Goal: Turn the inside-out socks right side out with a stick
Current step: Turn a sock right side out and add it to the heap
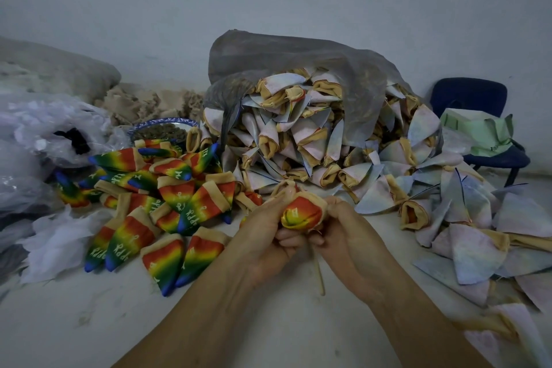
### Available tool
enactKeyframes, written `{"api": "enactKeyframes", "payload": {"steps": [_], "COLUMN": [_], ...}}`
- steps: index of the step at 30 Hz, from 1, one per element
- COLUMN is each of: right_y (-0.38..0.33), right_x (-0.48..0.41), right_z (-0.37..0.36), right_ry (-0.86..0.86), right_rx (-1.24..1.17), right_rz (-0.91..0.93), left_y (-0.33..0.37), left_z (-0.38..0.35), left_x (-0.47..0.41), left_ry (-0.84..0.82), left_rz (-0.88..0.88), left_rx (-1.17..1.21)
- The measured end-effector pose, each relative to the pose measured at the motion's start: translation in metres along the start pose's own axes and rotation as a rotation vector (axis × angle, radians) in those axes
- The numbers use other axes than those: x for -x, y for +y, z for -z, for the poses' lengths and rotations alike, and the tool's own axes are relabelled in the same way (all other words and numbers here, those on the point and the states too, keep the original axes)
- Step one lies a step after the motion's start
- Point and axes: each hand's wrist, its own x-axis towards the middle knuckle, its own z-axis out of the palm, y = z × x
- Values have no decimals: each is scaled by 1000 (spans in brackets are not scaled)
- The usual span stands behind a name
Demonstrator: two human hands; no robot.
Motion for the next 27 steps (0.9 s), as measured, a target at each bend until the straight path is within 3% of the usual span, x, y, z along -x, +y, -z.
{"api": "enactKeyframes", "payload": {"steps": [6, 12, 16, 21, 24, 27], "right_y": [-5, -9, -11, -9, -3, 2], "right_x": [1, 5, 2, 2, 2, -1], "right_z": [2, 7, 8, 11, 8, 7], "right_ry": [51, 42, 99, 41, 40, 155], "right_rx": [102, 409, 187, -55, -36, 212], "right_rz": [46, 74, 58, -43, -113, -134], "left_y": [-3, -4, -7, -13, -17, -17], "left_z": [-3, -7, -5, -2, 0, 1], "left_x": [4, 6, 6, 10, 10, 9], "left_ry": [-62, 98, 230, -40, -51, 13], "left_rz": [-1, -143, -487, -776, -785, -725], "left_rx": [-71, -332, -753, -1278, -1251, -1080]}}
